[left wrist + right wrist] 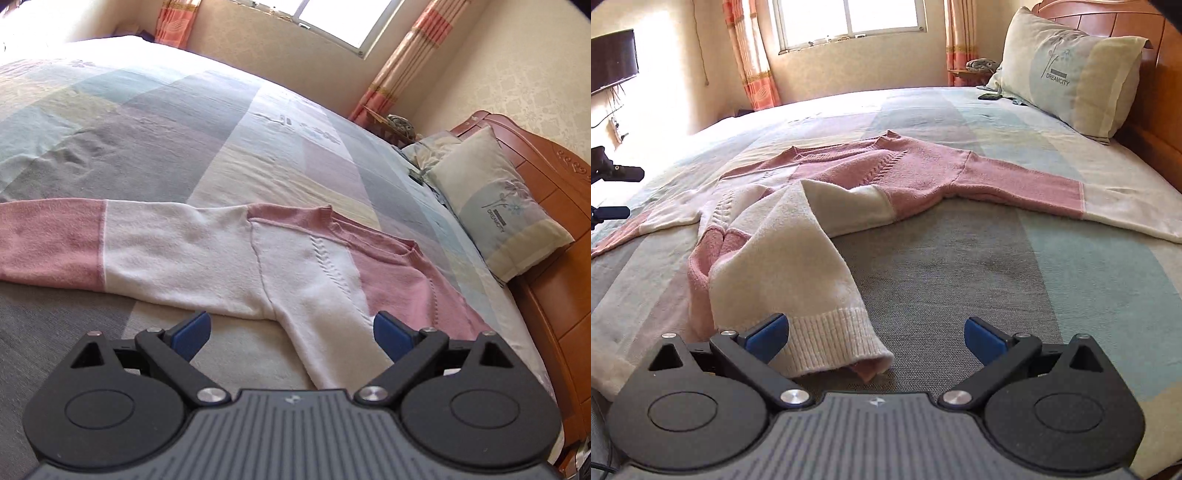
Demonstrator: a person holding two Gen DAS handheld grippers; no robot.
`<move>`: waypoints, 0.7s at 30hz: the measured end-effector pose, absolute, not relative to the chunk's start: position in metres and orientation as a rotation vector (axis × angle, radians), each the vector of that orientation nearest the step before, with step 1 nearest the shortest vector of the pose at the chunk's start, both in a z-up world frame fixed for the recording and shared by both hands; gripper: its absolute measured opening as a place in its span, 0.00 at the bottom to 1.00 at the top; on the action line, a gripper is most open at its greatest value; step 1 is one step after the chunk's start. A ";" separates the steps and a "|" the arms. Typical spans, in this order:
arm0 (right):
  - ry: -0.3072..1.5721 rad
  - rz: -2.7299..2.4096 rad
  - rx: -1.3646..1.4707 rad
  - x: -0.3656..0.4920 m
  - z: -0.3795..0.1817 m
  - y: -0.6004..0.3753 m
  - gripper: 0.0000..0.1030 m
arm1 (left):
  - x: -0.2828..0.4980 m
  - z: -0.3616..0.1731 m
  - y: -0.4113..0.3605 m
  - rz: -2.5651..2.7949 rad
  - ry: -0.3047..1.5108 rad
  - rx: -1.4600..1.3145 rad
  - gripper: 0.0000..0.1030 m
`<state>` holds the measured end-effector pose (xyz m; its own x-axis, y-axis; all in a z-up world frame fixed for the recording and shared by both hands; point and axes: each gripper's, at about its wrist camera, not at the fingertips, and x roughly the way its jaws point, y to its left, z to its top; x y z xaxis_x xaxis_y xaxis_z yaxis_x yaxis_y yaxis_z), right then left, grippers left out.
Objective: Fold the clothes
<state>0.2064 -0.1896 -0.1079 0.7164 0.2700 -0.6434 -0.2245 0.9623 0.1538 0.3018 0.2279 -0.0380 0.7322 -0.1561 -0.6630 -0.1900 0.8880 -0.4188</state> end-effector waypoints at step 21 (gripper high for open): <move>0.649 0.298 0.128 0.212 -0.143 -0.196 1.00 | 0.315 -0.085 0.307 0.154 0.731 -0.575 0.91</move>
<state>0.2116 -0.1959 -0.1429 0.7563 0.3117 -0.5752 -0.2326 0.9499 0.2090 0.3154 0.3072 -0.0849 0.7409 -0.0625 -0.6687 -0.3277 0.8354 -0.4412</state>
